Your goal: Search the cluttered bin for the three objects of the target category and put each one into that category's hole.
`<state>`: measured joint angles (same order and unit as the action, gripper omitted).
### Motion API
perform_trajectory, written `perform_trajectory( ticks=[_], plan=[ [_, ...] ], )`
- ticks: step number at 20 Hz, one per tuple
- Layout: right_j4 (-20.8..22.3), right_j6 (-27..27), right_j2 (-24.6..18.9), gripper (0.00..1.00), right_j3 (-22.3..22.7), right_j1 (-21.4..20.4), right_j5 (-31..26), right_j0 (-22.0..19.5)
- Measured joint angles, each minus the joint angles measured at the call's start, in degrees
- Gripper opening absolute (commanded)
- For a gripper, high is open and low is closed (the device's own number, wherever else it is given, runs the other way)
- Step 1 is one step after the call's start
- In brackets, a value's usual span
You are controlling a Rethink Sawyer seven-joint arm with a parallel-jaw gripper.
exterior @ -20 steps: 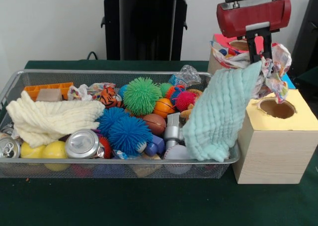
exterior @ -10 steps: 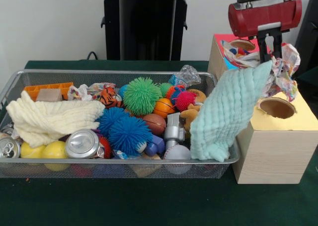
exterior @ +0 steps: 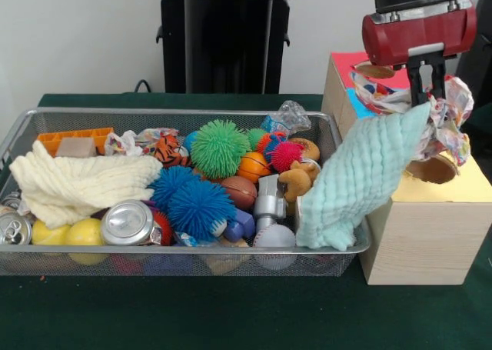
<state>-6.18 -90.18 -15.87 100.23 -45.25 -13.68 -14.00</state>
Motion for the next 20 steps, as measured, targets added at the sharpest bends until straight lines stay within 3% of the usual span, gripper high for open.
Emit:
perform_trajectory(
  ticks=[11, 12, 20],
  plan=[
    [-0.19, 0.0, 0.2, 0.0, 0.12, 0.35, 3.01, 0.02],
    [-0.47, 0.0, 0.19, 1.0, 0.31, 0.42, 3.76, 0.03],
    [-1.65, 0.0, 0.19, 1.0, 0.71, 0.49, 4.01, 0.01]
  ],
)
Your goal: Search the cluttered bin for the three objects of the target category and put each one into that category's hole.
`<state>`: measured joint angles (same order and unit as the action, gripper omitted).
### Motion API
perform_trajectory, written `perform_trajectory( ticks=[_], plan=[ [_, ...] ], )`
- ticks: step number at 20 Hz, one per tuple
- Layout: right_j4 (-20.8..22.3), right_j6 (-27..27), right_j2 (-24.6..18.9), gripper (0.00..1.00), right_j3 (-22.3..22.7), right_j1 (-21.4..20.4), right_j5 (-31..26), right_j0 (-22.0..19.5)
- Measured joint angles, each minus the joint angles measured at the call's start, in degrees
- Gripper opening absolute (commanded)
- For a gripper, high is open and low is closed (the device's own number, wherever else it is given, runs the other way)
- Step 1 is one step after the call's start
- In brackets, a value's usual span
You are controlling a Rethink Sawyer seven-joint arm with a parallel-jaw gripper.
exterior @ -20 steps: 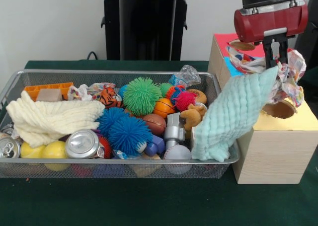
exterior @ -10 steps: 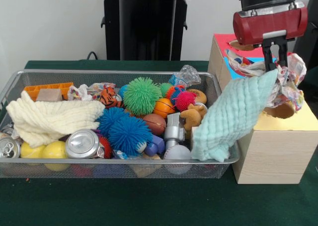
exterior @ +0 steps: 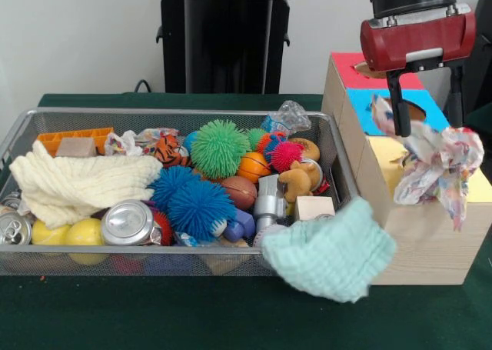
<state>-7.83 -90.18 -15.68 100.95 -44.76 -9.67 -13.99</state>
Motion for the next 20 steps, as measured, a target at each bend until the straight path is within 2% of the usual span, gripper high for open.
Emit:
perform_trajectory(
  ticks=[20],
  plan=[
    [-1.28, 0.0, -0.01, 1.0, 0.34, 0.42, 0.0, -0.04]
  ],
)
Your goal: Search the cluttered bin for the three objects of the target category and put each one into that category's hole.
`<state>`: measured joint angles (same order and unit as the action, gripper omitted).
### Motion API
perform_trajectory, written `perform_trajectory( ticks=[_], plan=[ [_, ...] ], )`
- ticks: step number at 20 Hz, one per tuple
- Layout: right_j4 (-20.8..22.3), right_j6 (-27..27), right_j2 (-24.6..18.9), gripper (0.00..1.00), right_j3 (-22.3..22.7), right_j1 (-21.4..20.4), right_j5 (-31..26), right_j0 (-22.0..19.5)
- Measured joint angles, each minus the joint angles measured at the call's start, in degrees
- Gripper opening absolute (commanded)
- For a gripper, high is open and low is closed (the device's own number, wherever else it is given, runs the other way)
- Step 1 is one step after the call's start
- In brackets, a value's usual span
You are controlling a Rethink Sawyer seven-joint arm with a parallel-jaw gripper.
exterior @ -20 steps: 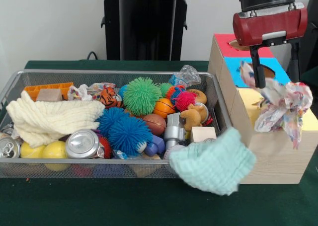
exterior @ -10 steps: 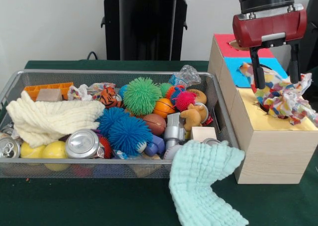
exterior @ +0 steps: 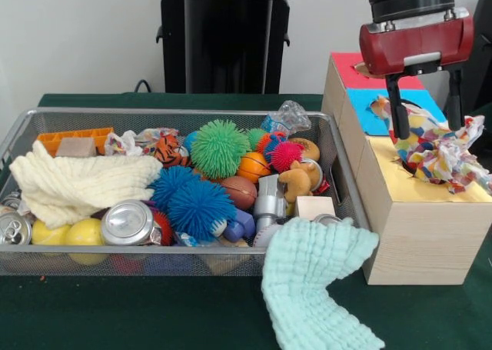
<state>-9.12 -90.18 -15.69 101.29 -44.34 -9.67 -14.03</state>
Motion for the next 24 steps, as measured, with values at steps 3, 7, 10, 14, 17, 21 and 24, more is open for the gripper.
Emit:
perform_trajectory(
  ticks=[3, 7, 10, 14, 17, 21, 24],
  plan=[
    [0.07, 0.0, -0.03, 1.0, 0.01, -0.02, -0.06, -0.38],
    [0.09, 0.0, -0.46, 1.0, 0.01, -0.32, -1.64, -1.91],
    [0.18, 0.0, -1.62, 1.0, 0.06, -1.04, -5.96, -5.08],
    [0.2, 0.0, -3.1, 1.0, 0.07, -1.86, -11.91, -9.08],
    [0.26, 0.0, -4.64, 1.0, 0.07, -2.48, -17.46, -13.16],
    [0.31, 0.0, -5.23, 1.0, 0.07, -2.74, -19.75, -15.34],
    [0.54, 0.0, -5.34, 1.0, 0.07, -2.74, -20.23, -16.29]
  ],
)
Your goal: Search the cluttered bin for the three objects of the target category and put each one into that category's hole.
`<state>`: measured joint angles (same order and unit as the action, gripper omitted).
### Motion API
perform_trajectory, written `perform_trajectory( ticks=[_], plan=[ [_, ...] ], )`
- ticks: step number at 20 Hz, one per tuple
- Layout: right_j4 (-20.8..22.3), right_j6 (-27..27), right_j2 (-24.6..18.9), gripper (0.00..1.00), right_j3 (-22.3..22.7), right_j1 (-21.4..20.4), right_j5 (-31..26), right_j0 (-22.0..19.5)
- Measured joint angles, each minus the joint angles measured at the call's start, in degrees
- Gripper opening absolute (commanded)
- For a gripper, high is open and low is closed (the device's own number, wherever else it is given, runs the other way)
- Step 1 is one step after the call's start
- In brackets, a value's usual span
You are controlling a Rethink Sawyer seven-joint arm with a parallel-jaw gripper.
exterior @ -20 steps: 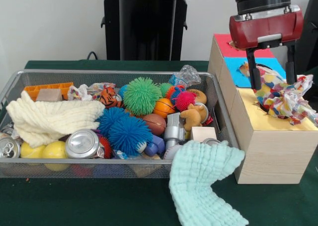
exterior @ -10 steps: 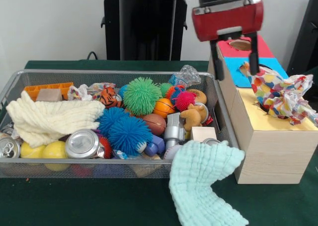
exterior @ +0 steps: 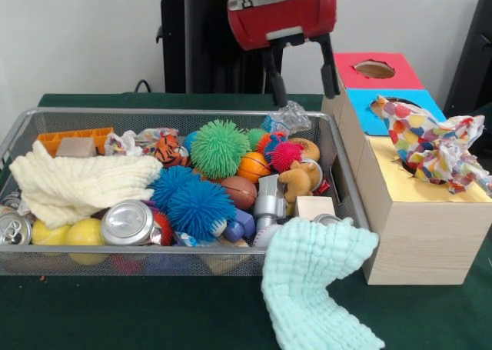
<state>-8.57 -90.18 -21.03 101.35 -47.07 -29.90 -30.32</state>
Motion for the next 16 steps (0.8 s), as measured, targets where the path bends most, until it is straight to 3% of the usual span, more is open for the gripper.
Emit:
perform_trajectory(
  ticks=[5, 16],
  plan=[
    [3.39, 0.0, 0.0, 1.0, 0.0, 0.22, -0.01, -0.32],
    [18.55, 0.0, 1.35, 1.0, -0.01, 3.76, 0.0, 1.77]
  ],
)
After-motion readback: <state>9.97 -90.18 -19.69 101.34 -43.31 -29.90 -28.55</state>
